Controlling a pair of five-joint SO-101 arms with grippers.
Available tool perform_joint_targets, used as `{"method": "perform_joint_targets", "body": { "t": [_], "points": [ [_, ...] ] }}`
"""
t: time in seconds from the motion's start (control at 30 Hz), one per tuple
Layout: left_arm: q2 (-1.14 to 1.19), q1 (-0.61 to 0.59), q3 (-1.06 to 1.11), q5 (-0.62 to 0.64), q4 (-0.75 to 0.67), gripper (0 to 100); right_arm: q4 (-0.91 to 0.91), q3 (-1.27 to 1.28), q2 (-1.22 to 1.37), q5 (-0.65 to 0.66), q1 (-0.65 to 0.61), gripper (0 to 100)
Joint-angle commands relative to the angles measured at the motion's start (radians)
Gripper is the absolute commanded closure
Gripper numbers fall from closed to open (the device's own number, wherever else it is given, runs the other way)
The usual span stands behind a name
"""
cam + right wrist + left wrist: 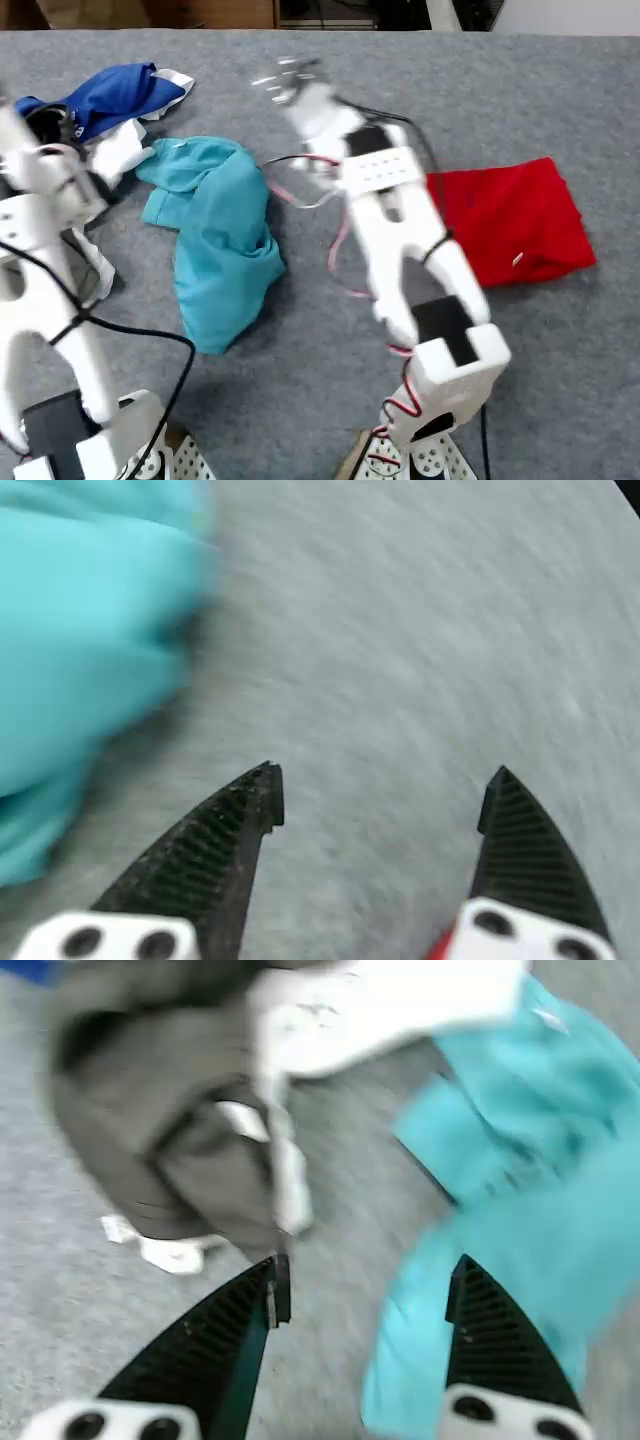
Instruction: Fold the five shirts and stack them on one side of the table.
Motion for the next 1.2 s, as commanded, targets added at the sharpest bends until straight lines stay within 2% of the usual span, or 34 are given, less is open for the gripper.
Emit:
{"method": "perform_joint_targets", "body": {
  "t": [0.0,0.17,0.37,0.43,0.53,0.63,0.87,1.0,1.17],
  "points": [
    [-0.039,-0.124,0.061,0.006,-0.071,74,0.127,-0.151,0.059,0.029,-0.119,68.0],
    [-0.041,-0.196,0.275,0.002,-0.166,75,0.206,-0.271,0.252,-0.020,-0.254,68.0],
    [-0.041,-0.259,0.446,0.005,-0.292,86,0.242,-0.453,0.513,-0.018,-0.292,70.1],
    [-0.041,-0.261,0.486,0.003,-0.299,87,0.284,-0.539,0.590,-0.025,-0.272,78.6],
    [-0.041,-0.259,0.522,0.003,-0.299,87,0.374,-0.694,0.679,-0.051,-0.242,98.1],
    [-0.041,-0.259,0.542,0.003,-0.331,87,0.516,-0.863,0.725,-0.098,-0.199,96.6],
    [-0.038,-0.249,0.555,0.009,-0.400,87,0.784,-1.178,0.768,-0.078,-0.091,98.9],
    [-0.038,-0.170,0.555,0.009,-0.394,87,0.781,-1.133,0.711,-0.064,-0.007,98.9],
    [-0.030,-0.048,0.555,0.011,-0.399,87,0.779,-0.940,0.588,-0.008,0.099,98.9]
  ]
}}
